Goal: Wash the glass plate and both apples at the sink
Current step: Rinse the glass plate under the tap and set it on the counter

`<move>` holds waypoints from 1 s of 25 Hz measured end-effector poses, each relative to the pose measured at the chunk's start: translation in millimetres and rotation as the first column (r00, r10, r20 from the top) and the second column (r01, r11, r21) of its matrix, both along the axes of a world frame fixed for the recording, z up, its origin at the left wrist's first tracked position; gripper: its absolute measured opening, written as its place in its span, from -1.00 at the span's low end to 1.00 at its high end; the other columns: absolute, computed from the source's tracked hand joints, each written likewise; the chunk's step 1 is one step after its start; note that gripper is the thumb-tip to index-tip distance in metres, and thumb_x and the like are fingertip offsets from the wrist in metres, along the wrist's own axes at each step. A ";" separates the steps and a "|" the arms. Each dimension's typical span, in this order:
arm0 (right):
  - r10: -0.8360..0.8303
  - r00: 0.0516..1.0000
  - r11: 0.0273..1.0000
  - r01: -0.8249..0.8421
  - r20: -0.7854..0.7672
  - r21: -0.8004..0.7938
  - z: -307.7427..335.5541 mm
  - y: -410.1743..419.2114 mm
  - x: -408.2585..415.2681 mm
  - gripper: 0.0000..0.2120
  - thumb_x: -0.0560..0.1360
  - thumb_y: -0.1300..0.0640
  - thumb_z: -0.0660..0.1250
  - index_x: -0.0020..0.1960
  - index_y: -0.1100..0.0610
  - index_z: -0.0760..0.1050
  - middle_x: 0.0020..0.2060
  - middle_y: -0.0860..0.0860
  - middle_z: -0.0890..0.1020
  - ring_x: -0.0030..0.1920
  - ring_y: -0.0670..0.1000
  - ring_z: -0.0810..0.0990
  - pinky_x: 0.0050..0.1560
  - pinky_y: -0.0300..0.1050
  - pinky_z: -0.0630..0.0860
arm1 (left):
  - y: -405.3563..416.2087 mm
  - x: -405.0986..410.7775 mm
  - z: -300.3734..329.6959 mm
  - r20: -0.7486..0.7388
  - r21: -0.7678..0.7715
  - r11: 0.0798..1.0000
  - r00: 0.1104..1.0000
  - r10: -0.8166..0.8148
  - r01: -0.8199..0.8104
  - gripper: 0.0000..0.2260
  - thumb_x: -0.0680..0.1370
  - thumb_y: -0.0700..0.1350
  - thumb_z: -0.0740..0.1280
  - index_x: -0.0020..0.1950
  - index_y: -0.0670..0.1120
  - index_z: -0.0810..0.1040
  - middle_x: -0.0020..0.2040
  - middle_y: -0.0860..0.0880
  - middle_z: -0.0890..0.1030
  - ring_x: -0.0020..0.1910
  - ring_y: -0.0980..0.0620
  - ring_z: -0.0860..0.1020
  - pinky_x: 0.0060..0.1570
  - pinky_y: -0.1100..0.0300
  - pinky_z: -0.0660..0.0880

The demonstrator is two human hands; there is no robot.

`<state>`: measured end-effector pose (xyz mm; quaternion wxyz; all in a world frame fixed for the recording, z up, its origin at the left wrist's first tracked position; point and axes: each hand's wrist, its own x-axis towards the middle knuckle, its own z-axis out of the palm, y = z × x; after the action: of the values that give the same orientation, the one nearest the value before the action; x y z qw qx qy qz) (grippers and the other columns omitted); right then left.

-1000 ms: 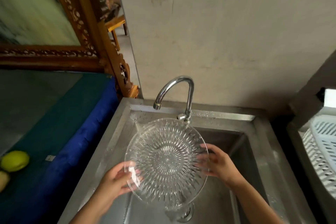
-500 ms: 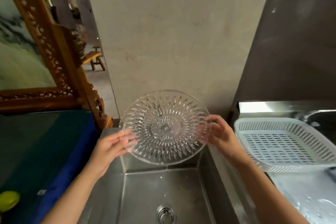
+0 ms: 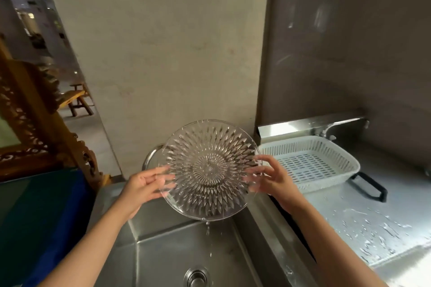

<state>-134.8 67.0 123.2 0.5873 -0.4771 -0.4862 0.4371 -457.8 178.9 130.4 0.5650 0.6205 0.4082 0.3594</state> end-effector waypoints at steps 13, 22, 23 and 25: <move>-0.552 0.815 0.830 0.515 -0.177 -0.214 -56.4 -148.0 191.2 -0.58 0.42 0.46 0.30 0.20 0.13 0.50 -0.03 0.18 0.63 -0.09 0.19 0.70 -0.11 0.04 0.66 | -31.9 281.4 -41.1 -0.070 -0.086 0.954 0.954 -0.293 0.287 -0.65 0.53 -0.34 0.24 0.30 -0.15 0.44 -0.11 -0.06 0.70 -0.24 0.10 0.69 -0.34 0.25 0.61; -0.700 0.688 0.660 0.518 -0.194 -0.543 -130.1 -220.0 277.2 -0.58 0.44 0.51 0.19 0.25 0.23 0.41 0.08 0.33 0.56 -0.06 0.25 0.62 -0.27 -0.03 0.65 | -69.0 407.3 -114.6 -0.168 -0.565 0.752 0.845 -0.507 0.339 -0.62 0.53 -0.39 0.21 0.34 -0.19 0.36 -0.04 -0.17 0.65 -0.11 -0.08 0.64 -0.21 0.09 0.57; -0.705 0.682 0.651 0.511 -0.195 -0.561 -137.5 -221.4 280.3 -0.58 0.44 0.52 0.19 0.24 0.22 0.41 0.06 0.31 0.56 -0.07 0.25 0.62 -0.28 -0.04 0.65 | -70.7 411.3 -122.0 -0.178 -0.590 0.741 0.844 -0.506 0.320 -0.62 0.53 -0.39 0.19 0.34 -0.19 0.35 -0.05 -0.17 0.65 -0.11 -0.08 0.63 -0.18 0.07 0.56; -0.705 0.679 0.643 0.492 -0.203 -0.587 -149.7 -220.0 284.9 -0.58 0.44 0.52 0.18 0.21 0.19 0.42 -0.01 0.25 0.57 -0.11 0.21 0.64 -0.27 -0.03 0.65 | -72.1 416.8 -132.1 -0.206 -0.622 0.731 0.842 -0.499 0.281 -0.60 0.54 -0.40 0.18 0.37 -0.18 0.33 -0.05 -0.18 0.64 -0.11 -0.09 0.62 -0.16 0.06 0.54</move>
<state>150.1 -153.1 -26.5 0.6493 -0.6404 -0.0318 0.4090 -40.9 106.8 -1.6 0.7024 0.5507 0.4500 -0.0280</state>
